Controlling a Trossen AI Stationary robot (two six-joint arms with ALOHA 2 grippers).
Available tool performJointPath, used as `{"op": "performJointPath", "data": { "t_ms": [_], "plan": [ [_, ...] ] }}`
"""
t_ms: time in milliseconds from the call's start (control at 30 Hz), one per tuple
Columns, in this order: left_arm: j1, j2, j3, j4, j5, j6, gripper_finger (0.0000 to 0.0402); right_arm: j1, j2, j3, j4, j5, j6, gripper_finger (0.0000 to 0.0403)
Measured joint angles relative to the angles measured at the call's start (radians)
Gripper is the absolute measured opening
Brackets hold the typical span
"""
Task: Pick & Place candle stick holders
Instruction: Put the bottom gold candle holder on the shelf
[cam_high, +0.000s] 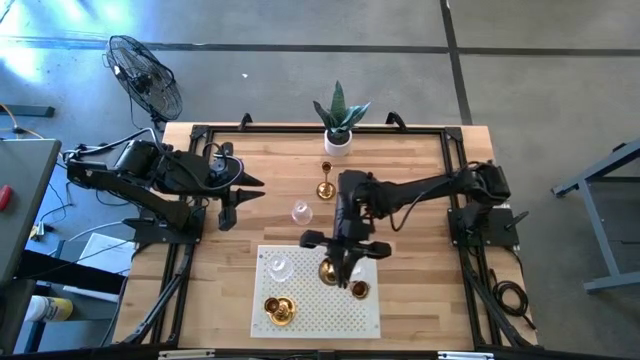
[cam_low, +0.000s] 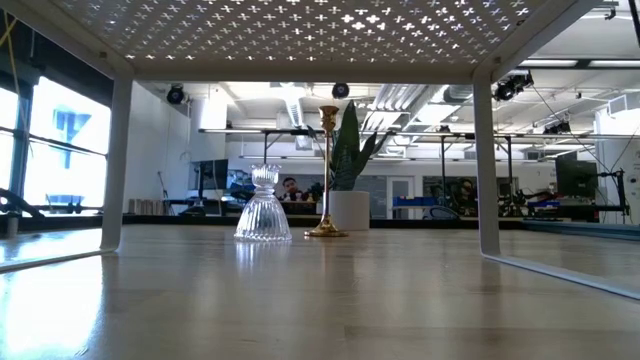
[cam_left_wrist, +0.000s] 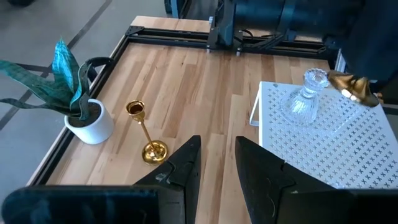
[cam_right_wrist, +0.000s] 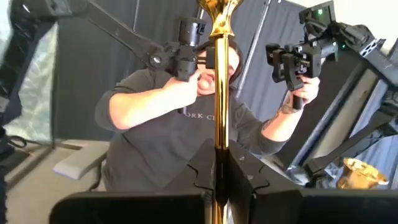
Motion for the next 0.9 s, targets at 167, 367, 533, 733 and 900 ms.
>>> {"op": "performJointPath", "data": {
  "t_ms": [167,367,533,733,900],
  "plan": [
    [0.000,0.000,0.000,-0.001,-0.002,0.008,0.0095,-0.009,0.136,0.155,0.028,-0.057,0.181,0.0006],
    [0.000,0.000,0.000,-0.021,0.001,0.011,0.0095,0.011,0.262,0.326,0.028,-0.118,0.304,0.0006],
    [0.000,0.000,0.000,-0.054,0.002,0.011,0.0095,0.028,0.261,0.321,0.029,-0.117,0.282,0.0006],
    [0.000,0.000,0.000,-0.063,0.001,0.027,0.0095,0.056,0.259,0.318,-0.044,-0.086,0.178,0.0006],
    [0.000,0.000,0.000,-0.063,0.001,0.030,0.0095,0.068,0.258,0.318,-0.169,-0.075,0.092,0.0006]
  ]
}}
